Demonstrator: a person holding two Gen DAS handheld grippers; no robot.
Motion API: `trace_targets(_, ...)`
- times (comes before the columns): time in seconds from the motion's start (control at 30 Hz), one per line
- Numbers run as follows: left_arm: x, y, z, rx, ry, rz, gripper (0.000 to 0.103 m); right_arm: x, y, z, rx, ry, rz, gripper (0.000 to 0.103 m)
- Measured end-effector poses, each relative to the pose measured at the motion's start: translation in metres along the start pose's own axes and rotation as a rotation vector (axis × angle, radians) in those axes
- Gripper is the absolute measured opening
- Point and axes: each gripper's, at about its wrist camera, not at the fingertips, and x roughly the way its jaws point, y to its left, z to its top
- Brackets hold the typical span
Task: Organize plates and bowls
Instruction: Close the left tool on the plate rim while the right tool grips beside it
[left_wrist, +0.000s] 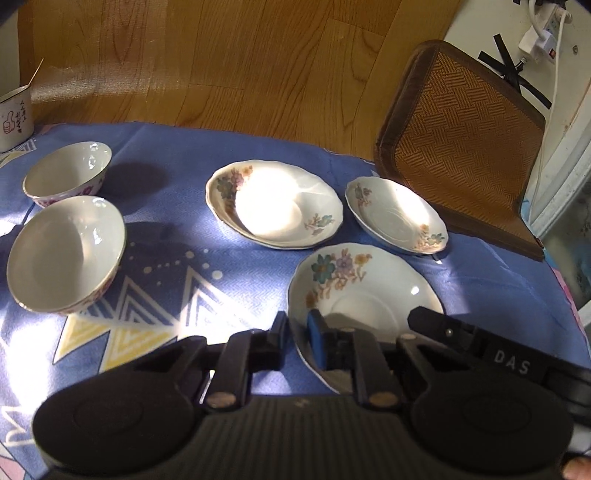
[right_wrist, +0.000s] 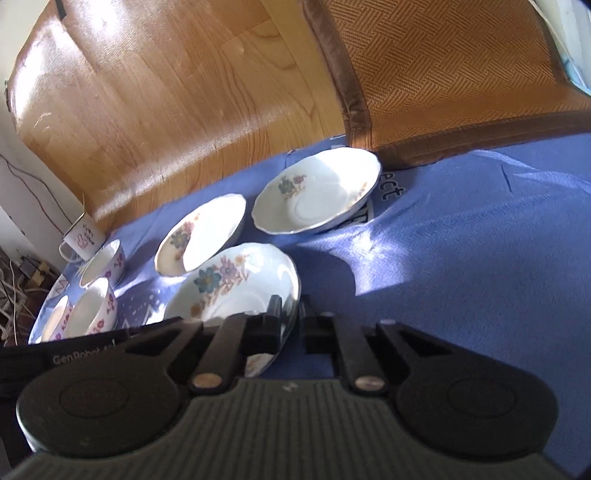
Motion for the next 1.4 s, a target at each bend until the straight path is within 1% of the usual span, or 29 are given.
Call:
trace_targets(0.07,-0.009,0.007,-0.007,-0.014,-0.007,0.003,0.013,-0.008,0.008,-0.007,-0.005,0.004,0.021,0.011)
trace_targets(0.13,-0.028,0.016,-0.019,-0.012,-0.036,0.005,0.013,-0.017,0.020,-0.021,-0.012,0.013,0.052,0.012)
trace_targets(0.23,-0.061,0.038,-0.043,-0.023,-0.089,0.052,0.014,-0.023,0.046,-0.040,-0.041,0.037,0.106,0.012)
trace_targets(0.4,-0.099,0.090,-0.068,-0.128,-0.118,0.140,0.014,-0.012,0.101,-0.062,-0.116,0.082,0.198,0.013)
trace_targets(0.53,-0.113,0.123,-0.077,-0.191,-0.127,0.189,0.015,0.005,0.130,-0.073,-0.169,0.123,0.227,0.013)
trace_targets(0.63,-0.113,0.138,-0.080,-0.221,-0.120,0.197,0.014,0.015,0.142,-0.078,-0.186,0.141,0.217,0.013)
trace_targets(0.67,-0.112,0.141,-0.082,-0.221,-0.125,0.185,0.015,0.017,0.143,-0.078,-0.192,0.135,0.207,0.013)
trace_targets(0.73,-0.111,0.139,-0.083,-0.209,-0.131,0.184,0.016,0.019,0.144,-0.077,-0.192,0.135,0.200,0.013)
trace_targets(0.83,-0.109,0.128,-0.084,-0.161,-0.151,0.205,0.025,0.018,0.143,-0.078,-0.194,0.136,0.198,0.015)
trace_targets(0.87,-0.108,0.124,-0.085,-0.147,-0.157,0.213,0.026,0.015,0.143,-0.081,-0.198,0.129,0.195,0.016)
trace_targets(0.97,-0.105,0.117,-0.085,-0.121,-0.162,0.222,0.026,0.013,0.142,-0.081,-0.211,0.109,0.176,0.016)
trace_targets(1.03,-0.105,0.115,-0.085,-0.112,-0.163,0.223,0.026,0.013,0.140,-0.080,-0.199,0.109,0.178,0.016)
trace_targets(1.17,-0.101,0.115,-0.082,-0.117,-0.157,0.225,0.026,0.015,0.141,-0.079,-0.213,0.096,0.169,0.017)
trace_targets(1.4,-0.098,0.122,-0.078,-0.141,-0.148,0.212,0.026,0.018,0.144,-0.077,-0.219,0.099,0.167,0.017)
